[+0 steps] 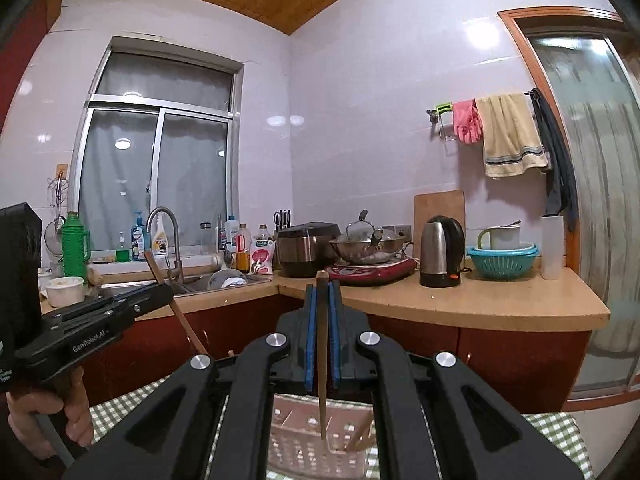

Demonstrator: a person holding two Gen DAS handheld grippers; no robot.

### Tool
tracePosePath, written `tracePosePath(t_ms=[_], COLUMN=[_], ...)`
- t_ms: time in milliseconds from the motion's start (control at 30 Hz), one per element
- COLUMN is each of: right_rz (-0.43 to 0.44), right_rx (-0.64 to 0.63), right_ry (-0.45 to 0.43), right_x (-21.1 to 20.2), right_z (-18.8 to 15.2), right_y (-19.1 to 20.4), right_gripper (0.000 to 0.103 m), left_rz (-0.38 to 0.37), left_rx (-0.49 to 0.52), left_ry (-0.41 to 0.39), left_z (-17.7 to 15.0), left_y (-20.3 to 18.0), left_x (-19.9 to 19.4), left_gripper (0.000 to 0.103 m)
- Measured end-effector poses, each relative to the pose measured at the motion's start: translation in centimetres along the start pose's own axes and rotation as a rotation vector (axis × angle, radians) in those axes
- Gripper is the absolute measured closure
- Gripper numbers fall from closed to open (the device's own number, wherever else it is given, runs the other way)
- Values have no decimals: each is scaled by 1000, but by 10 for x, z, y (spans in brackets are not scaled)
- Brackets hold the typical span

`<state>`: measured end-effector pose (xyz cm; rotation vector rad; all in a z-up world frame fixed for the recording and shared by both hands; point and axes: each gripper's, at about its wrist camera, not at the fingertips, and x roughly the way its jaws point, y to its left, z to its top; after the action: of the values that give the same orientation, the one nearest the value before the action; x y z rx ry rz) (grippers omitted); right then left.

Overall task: Organize utensils
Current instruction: 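Lower both chopsticks into the white holder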

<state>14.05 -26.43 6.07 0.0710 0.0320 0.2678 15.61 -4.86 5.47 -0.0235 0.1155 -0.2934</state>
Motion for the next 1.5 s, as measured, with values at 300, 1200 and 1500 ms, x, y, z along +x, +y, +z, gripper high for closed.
tracePosePath(t_ms=[300,1200,1500], right_rz=[-12,-42,-38], right_rx=[0,6,8], right_ry=[26,201,234], right_x=[29,78,88], right_z=[-9,-65,-78], right_y=[-8,-23,-25], right_gripper=[96,96,96], left_rz=[22,50,70], left_rx=[-30,-12,43], left_ry=[1,103,98], left_z=[0,-51,-61], left_y=[8,26,27], left_x=[35,85,92], left_gripper=[96,96,96])
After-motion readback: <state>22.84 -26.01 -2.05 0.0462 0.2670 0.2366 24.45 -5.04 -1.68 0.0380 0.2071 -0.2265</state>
